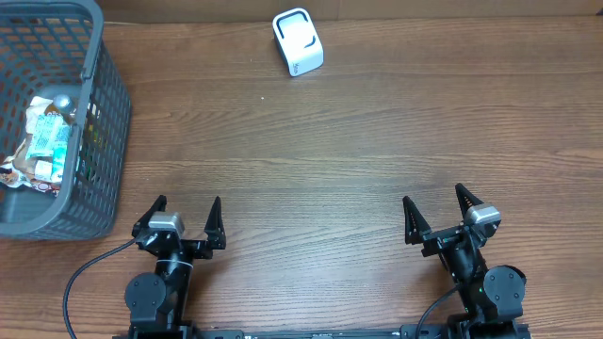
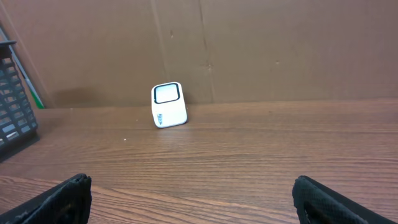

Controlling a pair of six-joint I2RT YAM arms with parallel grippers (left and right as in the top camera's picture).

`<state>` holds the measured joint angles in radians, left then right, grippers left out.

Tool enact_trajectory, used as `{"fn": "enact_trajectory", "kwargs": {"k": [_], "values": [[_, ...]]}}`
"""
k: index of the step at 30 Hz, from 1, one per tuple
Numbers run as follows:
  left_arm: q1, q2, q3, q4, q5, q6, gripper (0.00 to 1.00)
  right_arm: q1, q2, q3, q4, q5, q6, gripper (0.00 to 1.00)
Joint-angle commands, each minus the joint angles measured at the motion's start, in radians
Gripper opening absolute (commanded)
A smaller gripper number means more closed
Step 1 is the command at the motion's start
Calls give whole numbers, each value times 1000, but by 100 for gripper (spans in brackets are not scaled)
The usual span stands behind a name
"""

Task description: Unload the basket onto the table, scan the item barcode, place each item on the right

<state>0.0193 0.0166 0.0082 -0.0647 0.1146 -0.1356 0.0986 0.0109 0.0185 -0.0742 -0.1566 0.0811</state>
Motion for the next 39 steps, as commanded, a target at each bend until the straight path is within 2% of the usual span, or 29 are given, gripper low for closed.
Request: {"fn": "enact_trajectory", "kwargs": {"k": [1, 5, 8, 12, 19, 25, 28, 35, 39], "values": [[-8, -11, -3, -6, -34, -7, 99, -5, -8, -11, 5, 6, -3, 100], [-8, -11, 4, 20, 55, -12, 100, -5, -8, -11, 5, 5, -3, 100], [-8, -11, 52, -20, 120, -34, 99, -5, -8, -11, 5, 6, -3, 100], [-8, -11, 191, -198, 190, -75, 100, -5, -8, -11, 5, 6, -3, 100], [-8, 61, 509, -497, 190, -70, 100, -5, -8, -11, 5, 5, -3, 100], [-8, 293, 780, -722, 190, -65, 100, -5, -8, -11, 5, 6, -3, 100], [-8, 492, 985, -880, 191, -21, 100, -5, -8, -11, 5, 5, -3, 100], [-9, 832, 1367, -1137, 192, 46, 100, -5, -8, -11, 5, 5, -3, 100], [-8, 964, 1508, -1184, 193, 50, 100, -5, -8, -11, 5, 5, -3, 100]]}}
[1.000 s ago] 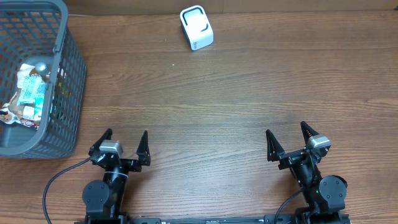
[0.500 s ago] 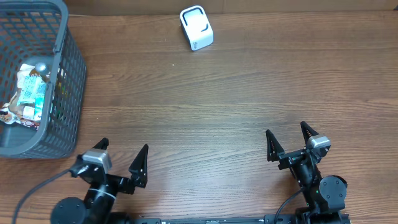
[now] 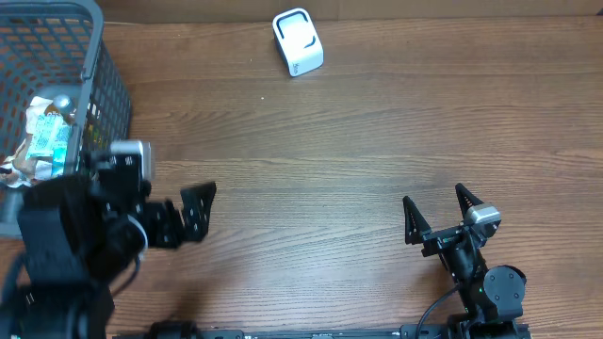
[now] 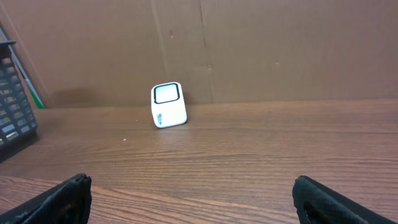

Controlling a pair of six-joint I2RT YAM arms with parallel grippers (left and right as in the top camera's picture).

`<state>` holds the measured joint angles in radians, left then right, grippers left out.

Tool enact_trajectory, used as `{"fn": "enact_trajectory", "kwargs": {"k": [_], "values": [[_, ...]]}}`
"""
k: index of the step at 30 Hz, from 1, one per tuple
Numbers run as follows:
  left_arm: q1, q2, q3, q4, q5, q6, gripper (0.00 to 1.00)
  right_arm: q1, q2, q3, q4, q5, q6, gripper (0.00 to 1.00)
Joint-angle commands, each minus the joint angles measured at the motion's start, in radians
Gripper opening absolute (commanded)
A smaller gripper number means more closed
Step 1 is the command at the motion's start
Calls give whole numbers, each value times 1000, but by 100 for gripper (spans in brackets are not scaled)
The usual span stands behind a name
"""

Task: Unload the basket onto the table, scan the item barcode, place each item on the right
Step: 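Move the left gripper over the basket and lower it inside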

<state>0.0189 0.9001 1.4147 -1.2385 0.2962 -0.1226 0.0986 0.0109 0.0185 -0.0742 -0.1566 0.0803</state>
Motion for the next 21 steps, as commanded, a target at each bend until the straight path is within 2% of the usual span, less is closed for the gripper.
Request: {"fn": "enact_trajectory", "kwargs": {"k": [1, 6, 7, 9, 11, 14, 18, 21], "values": [[-8, 104, 122, -11, 11, 37, 100, -5, -8, -11, 5, 6, -3, 100], [-8, 182, 145, 66, 8, 46, 98, -5, -8, -11, 5, 5, -3, 100], [-8, 192, 145, 92, 8, 57, 86, -5, -8, -11, 5, 5, -3, 100], [-8, 212, 145, 163, 5, 69, 69, -5, -8, -11, 5, 6, -3, 100], [-8, 230, 145, 233, -21, 71, 64, -5, -8, -11, 5, 5, -3, 100], [-8, 251, 145, 311, -80, 71, 63, -5, -8, -11, 5, 5, -3, 100], [-8, 267, 145, 384, -113, 66, 71, -5, -8, -11, 5, 5, -3, 100], [-8, 266, 145, 409, -113, 63, 73, -5, -8, -11, 5, 6, -3, 100]]}}
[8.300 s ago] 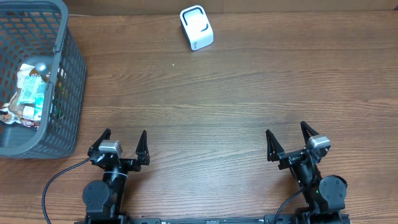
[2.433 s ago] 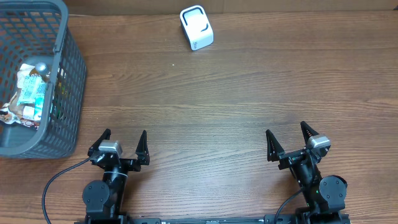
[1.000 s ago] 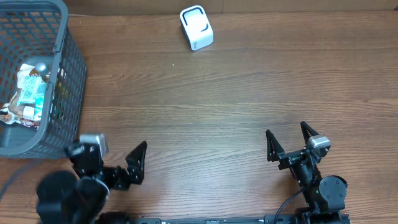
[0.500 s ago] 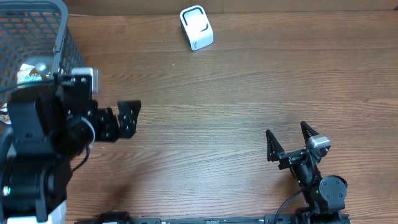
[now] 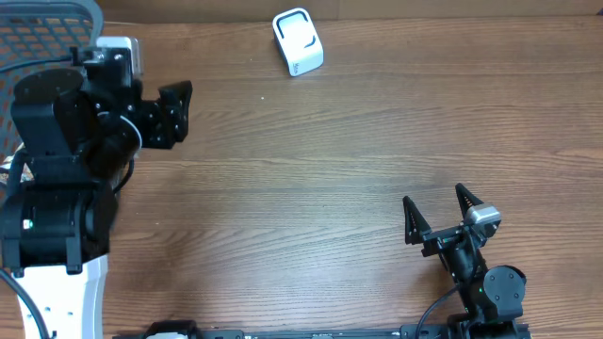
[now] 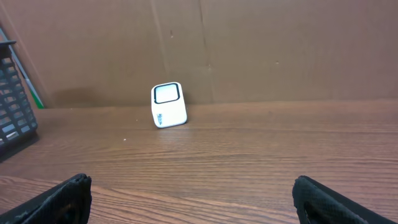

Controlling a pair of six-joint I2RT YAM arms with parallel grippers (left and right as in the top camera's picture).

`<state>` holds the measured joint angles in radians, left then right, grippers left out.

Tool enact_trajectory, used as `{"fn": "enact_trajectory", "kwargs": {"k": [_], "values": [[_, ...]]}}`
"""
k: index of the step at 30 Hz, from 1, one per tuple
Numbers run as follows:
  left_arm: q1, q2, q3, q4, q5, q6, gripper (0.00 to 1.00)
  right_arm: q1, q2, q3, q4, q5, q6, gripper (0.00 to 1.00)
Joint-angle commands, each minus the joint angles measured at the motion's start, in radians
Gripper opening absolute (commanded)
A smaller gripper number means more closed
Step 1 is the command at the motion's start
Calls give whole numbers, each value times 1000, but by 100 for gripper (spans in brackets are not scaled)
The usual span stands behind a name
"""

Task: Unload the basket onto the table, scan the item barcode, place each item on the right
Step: 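Move the left gripper over the basket and lower it inside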

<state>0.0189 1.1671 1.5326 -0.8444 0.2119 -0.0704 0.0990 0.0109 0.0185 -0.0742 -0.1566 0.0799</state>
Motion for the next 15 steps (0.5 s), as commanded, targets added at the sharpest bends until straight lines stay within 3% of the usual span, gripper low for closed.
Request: {"fn": "enact_trajectory", "kwargs": {"k": [1, 6, 9, 15], "values": [[-8, -1, 28, 15, -29, 11, 73, -5, -8, -11, 5, 5, -2, 100], [-8, -2, 28, -13, -28, -5, 77, -5, -8, -11, 5, 5, -2, 100], [-8, -1, 28, -54, -28, -4, 87, -5, -8, -11, 5, 6, -2, 100], [-8, 0, 28, -181, -32, -4, 88, -5, -8, -11, 5, 5, -2, 100]]}}
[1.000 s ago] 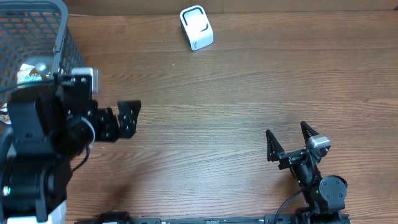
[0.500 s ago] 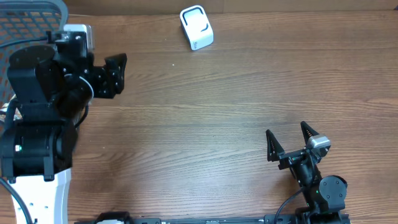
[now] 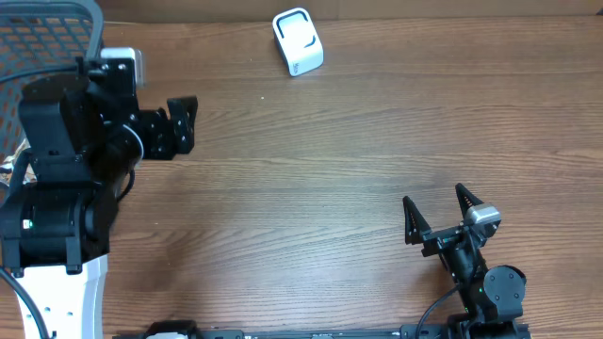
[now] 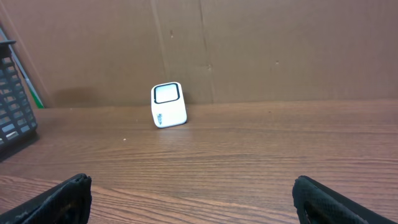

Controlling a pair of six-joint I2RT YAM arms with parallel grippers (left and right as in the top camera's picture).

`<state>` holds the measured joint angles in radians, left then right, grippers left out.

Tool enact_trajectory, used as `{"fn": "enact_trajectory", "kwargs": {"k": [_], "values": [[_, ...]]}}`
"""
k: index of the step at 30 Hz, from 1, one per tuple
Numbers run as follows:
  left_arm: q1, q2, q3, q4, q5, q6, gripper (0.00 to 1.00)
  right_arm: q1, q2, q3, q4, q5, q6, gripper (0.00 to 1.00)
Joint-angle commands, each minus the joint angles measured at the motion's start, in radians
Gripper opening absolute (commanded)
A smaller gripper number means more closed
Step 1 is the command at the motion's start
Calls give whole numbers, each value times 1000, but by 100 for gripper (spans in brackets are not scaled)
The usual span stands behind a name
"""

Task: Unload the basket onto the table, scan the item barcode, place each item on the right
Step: 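Move the left gripper over the basket and lower it inside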

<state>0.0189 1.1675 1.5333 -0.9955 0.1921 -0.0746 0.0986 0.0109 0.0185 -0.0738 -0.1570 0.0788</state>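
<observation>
The white barcode scanner [image 3: 298, 42] stands at the table's far edge, also seen in the right wrist view as a white scanner [image 4: 168, 104] with its window facing up. My left arm is raised over the grey basket [image 3: 57, 11] and hides the packets inside. The left gripper [image 3: 182, 126] hangs just right of the basket, open and holding nothing. My right gripper [image 3: 440, 215] rests at the near right, open, its fingertips [image 4: 74, 190] wide apart over bare wood.
The wooden table [image 3: 358, 141] stretches between the scanner and the right arm. A brown cardboard wall [image 4: 280, 50] backs the far edge. The basket's corner [image 4: 12, 106] shows at the left of the right wrist view.
The left gripper has shifted slightly right and nearer, still beside the basket's right wall. The right arm and the scanner have not moved.
Both arms rested at the near edge with grippers open. Then the left arm was raised beside the basket's near corner. Then it stood high over the basket's right side, covering the packets, where it remains with a small shift. The right arm stayed put throughout.
</observation>
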Motion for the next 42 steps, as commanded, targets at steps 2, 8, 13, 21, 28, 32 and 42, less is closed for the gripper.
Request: {"fn": "enact_trajectory", "kwargs": {"k": [2, 8, 13, 21, 28, 32, 42], "values": [[-8, 1, 27, -64, -17, 0, 86, -5, -8, -11, 4, 6, -1, 100], [-8, 3, 27, -132, -32, 0, 85, -5, -8, -11, 4, 6, -1, 100], [-8, 3, 27, -179, -92, -13, 84, -5, -8, -11, 5, 6, -1, 100], [-8, 8, 26, -239, -216, -73, 81, -5, -8, -11, 4, 6, -1, 100], [7, 39, 28, -236, -323, -97, 59, -5, -8, -11, 4, 6, -1, 100], [49, 74, 43, -186, -323, -80, 65, -5, -8, -11, 5, 6, -1, 100], [229, 168, 249, -67, -322, -29, 76, -5, -8, -11, 4, 6, -1, 100]]}}
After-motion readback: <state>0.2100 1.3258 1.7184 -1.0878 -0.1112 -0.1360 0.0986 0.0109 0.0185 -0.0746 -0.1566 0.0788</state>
